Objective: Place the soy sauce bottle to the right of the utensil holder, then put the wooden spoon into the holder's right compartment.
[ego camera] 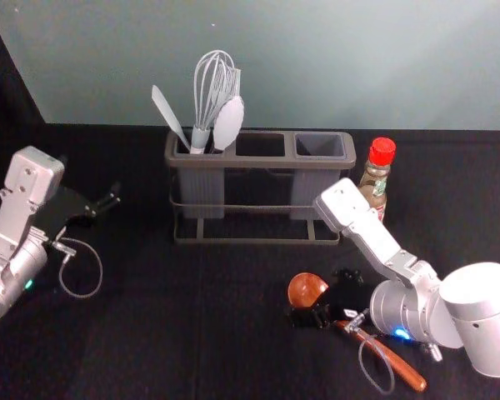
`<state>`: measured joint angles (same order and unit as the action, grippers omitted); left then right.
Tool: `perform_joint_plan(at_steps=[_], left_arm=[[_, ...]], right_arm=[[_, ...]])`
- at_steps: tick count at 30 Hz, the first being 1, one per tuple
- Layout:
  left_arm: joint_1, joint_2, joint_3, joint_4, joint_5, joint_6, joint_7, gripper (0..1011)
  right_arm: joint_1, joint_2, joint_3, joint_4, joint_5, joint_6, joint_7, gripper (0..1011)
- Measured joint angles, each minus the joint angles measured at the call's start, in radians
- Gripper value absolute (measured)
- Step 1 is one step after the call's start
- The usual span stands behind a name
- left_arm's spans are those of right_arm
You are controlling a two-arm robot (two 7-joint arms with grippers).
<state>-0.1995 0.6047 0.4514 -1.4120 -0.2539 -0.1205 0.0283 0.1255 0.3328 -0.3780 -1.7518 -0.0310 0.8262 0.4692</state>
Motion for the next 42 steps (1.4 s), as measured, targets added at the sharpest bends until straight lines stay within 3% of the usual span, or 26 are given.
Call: perform_joint_plan(at_steps=[7, 19, 28, 35, 41, 42], left_arm=[[0.000, 0.000, 0.000, 0.000, 0.000, 0.000, 0.000, 1011], [0.000, 0.000, 0.000, 0.000, 0.000, 0.000, 0.000, 1011], [0.000, 0.000, 0.000, 0.000, 0.000, 0.000, 0.000, 1011], [0.000, 0.000, 0.000, 0.000, 0.000, 0.000, 0.000, 1011], [0.000, 0.000, 0.000, 0.000, 0.000, 0.000, 0.000, 1011], [0.000, 0.000, 0.000, 0.000, 0.000, 0.000, 0.000, 1011]], right_arm=[[-0.001, -0.002, 0.000, -0.001, -0.013, 0.001, 0.004, 838], [-0.021, 0.008, 0.015, -0.077, -0.030, 0.014, 0.012, 838], [-0.067, 0.021, 0.060, -0.170, -0.014, -0.036, 0.017, 838], [-0.136, 0.025, 0.118, -0.239, 0.038, -0.152, 0.003, 838], [-0.199, 0.024, 0.166, -0.267, 0.087, -0.302, -0.013, 838], [-0.215, 0.026, 0.177, -0.270, 0.099, -0.353, -0.016, 838]])
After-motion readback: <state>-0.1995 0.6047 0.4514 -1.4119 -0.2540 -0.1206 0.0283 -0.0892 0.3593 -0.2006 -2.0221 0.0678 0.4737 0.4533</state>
